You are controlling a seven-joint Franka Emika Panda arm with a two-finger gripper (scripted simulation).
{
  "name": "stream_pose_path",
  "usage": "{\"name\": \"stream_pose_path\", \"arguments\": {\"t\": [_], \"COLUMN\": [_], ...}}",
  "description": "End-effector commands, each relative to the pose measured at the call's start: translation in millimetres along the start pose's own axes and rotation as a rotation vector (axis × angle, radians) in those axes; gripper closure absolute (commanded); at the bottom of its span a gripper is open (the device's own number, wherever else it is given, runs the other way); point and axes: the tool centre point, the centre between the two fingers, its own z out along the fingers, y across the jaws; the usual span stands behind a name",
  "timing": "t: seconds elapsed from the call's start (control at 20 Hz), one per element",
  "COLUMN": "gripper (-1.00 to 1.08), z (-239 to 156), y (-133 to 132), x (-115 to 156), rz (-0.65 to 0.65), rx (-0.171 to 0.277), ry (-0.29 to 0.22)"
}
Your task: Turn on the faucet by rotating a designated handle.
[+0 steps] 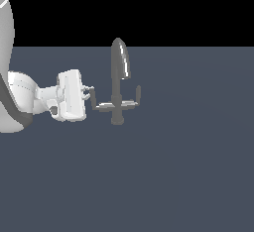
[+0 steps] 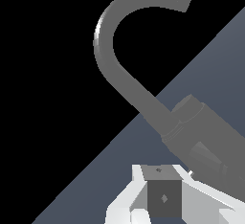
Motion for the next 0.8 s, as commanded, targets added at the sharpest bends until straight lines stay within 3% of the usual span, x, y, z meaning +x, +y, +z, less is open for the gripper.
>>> {"name": "stream_pose_path", "arguments": {"t": [0.0, 0.75], "gripper": [1.08, 1.08], "z": [0.9, 4.8], "y": [0.9, 9.8], "x": [-1.6, 16.6], "rz": [-0.012, -0.013], "rx": [0.005, 0.006], "ry": [0.003, 0.007]}}
